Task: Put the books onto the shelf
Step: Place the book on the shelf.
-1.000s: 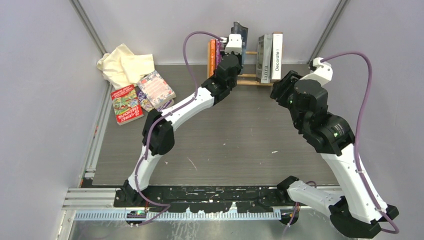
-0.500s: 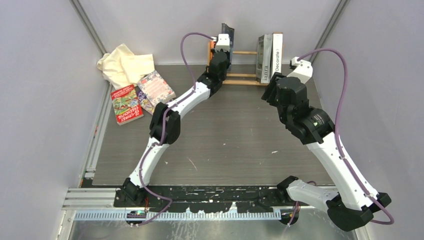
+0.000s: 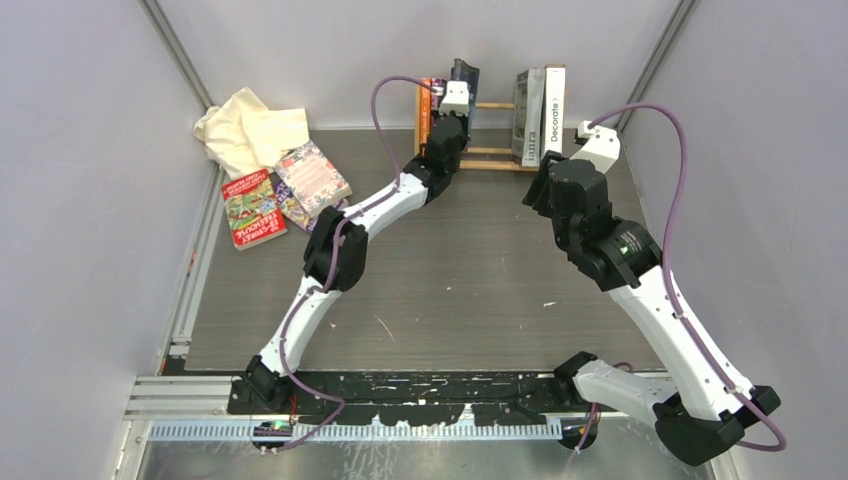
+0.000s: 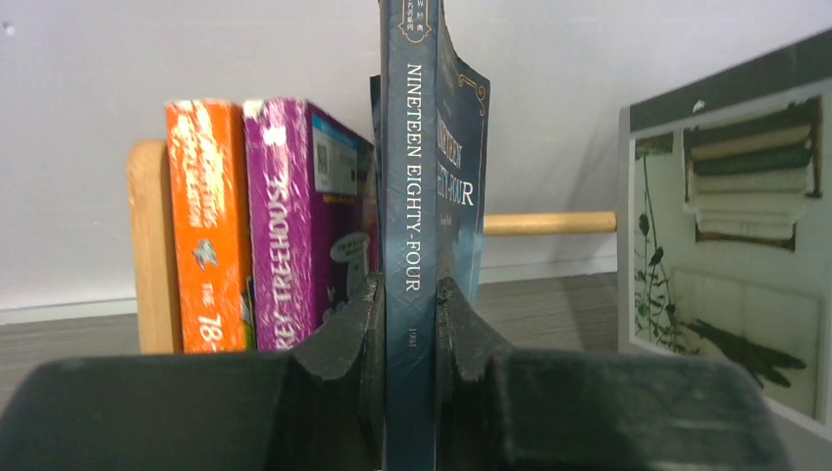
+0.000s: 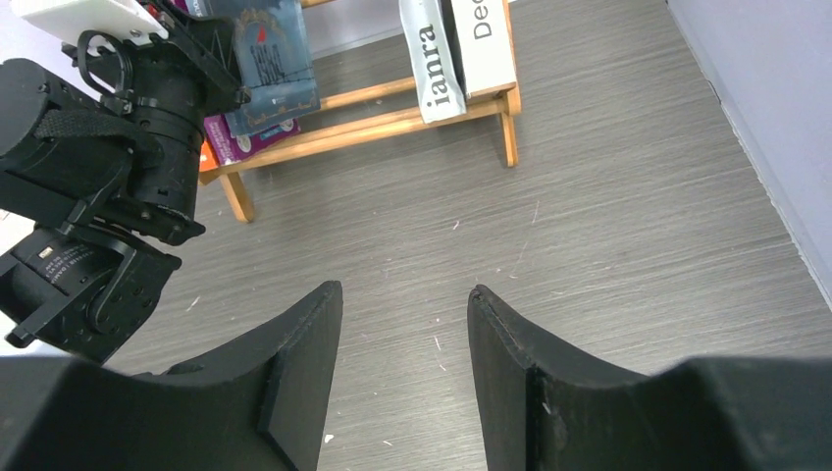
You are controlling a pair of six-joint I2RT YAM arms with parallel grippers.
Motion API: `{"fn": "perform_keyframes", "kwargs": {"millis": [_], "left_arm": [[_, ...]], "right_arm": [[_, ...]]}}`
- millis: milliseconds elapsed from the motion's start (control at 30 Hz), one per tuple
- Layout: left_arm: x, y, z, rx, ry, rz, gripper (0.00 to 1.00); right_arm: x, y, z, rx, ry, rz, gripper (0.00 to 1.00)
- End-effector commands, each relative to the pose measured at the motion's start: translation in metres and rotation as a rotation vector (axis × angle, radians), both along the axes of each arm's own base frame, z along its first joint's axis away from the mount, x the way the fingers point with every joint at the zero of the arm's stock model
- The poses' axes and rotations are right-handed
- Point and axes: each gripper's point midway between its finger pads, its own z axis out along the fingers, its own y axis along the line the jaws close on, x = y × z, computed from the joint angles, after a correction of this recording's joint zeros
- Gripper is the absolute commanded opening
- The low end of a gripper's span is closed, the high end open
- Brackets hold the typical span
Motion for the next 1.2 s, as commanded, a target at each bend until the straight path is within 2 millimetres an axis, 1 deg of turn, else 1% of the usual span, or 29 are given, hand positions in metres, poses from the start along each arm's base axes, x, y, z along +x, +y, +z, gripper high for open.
{"fn": "perform_keyframes", "kwargs": {"millis": [0, 233, 333, 367, 400, 467, 533, 633, 733, 833, 900, 933, 967, 1000, 1067, 1167], "left_arm": [[-0.011, 0.009, 0.073, -0.155, -0.187, 0.032, 0.0], [-0.013, 0.01, 0.051, -0.139, -0.171, 0.057, 0.0], [-0.015, 0.011, 0.046, -0.126, -0.173, 0.078, 0.0], [-0.015, 0.012, 0.044, -0.12, -0.171, 0.081, 0.03], [-0.016, 0.012, 0.043, -0.119, -0.169, 0.083, 0.11], [-0.016, 0.014, 0.039, -0.118, -0.16, 0.098, 0.3], [-0.017, 0.016, 0.035, -0.117, -0.15, 0.107, 0.43], [-0.02, 0.016, 0.033, -0.115, -0.143, 0.108, 0.56], [-0.026, 0.015, 0.038, -0.115, -0.147, 0.109, 0.63], [-0.034, 0.012, 0.053, -0.115, -0.164, 0.104, 0.65], [-0.041, 0.01, 0.068, -0.107, -0.183, 0.101, 0.67], [-0.046, 0.008, 0.078, -0.11, -0.194, 0.097, 0.68], [-0.05, 0.009, 0.092, -0.117, -0.211, 0.098, 0.68], [-0.055, 0.006, 0.099, -0.114, -0.217, 0.096, 0.69], [-0.066, 0.007, 0.125, -0.121, -0.243, 0.101, 0.7], [-0.086, 0.009, 0.159, -0.116, -0.275, 0.12, 0.71]], "right_arm": [[-0.005, -0.011, 0.013, 0.023, -0.064, -0.035, 0.55], [-0.008, -0.014, 0.005, 0.011, -0.041, -0.037, 0.55], [-0.009, -0.015, 0.005, 0.009, -0.039, -0.038, 0.55], [-0.009, -0.015, 0.004, 0.008, -0.037, -0.04, 0.55], [-0.009, -0.015, 0.004, 0.009, -0.036, -0.039, 0.55], [-0.009, -0.015, 0.003, 0.005, -0.034, -0.038, 0.55], [-0.009, -0.015, 0.002, 0.004, -0.031, -0.036, 0.55], [-0.009, -0.014, 0.0, 0.004, -0.029, -0.03, 0.55], [-0.01, -0.014, 0.0, 0.008, -0.03, -0.024, 0.55], [-0.013, -0.015, 0.004, 0.014, -0.044, -0.022, 0.55], [-0.015, -0.016, 0.007, 0.017, -0.054, -0.023, 0.55], [-0.016, -0.017, 0.008, 0.018, -0.057, -0.022, 0.55], [-0.017, -0.018, 0.01, 0.018, -0.059, -0.024, 0.55], [-0.018, -0.018, 0.011, 0.02, -0.059, -0.023, 0.55], [-0.02, -0.019, 0.012, 0.022, -0.061, -0.02, 0.55], [-0.021, -0.018, 0.016, 0.029, -0.068, -0.012, 0.55]]}}
